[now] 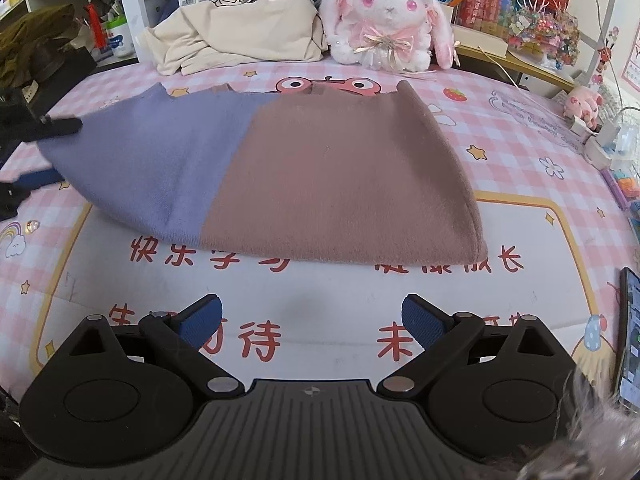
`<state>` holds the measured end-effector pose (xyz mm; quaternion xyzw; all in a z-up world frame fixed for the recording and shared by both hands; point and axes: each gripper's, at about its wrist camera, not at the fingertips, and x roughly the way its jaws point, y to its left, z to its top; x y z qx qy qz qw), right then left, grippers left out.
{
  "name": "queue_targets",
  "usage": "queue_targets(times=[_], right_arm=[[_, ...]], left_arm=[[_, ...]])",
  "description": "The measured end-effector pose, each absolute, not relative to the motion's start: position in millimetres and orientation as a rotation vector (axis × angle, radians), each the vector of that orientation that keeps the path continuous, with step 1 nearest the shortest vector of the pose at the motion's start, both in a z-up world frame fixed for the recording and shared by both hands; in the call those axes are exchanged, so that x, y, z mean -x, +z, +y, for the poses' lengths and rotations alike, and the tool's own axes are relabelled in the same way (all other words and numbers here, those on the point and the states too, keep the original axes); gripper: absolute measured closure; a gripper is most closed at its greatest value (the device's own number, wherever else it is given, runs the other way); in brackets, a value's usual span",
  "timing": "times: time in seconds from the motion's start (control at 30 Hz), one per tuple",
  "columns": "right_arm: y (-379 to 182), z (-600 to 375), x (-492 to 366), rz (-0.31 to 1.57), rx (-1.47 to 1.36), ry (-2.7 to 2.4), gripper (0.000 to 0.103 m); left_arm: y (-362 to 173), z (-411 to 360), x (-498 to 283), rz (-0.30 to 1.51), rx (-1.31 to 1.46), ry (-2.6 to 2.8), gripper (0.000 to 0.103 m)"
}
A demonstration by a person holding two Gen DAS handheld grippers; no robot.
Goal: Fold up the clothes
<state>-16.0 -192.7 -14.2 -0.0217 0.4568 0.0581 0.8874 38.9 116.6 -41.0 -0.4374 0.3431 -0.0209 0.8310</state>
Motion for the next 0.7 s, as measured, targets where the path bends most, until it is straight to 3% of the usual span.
queue_targets(times=[0.13,0.47,0.5,0.6,0.7], right_arm=[[-15,-196,18,0.951,0.035,0.105,0.006],[-16,-196,20,0.963,0.023,0.09,0.006],[-16,-196,21,0.963,0.028,0.092,0.006],[-15,-193,22,0.958,0.04,0.093,0.006],[-14,-194,24,0.954,0.038,0.082,0.006]], left_arm=[[-70,132,-41,0.791,1.094,0.012,0.052],[-78,131,-45,0.789,1.112,0.039,0.056],[-79,131,-45,0.79,1.107,0.042,0.059],[-82,133,-46,0.807,1.107,0.047,0.081],[-87,139,-44,0.823,1.134,0.033,0.087]])
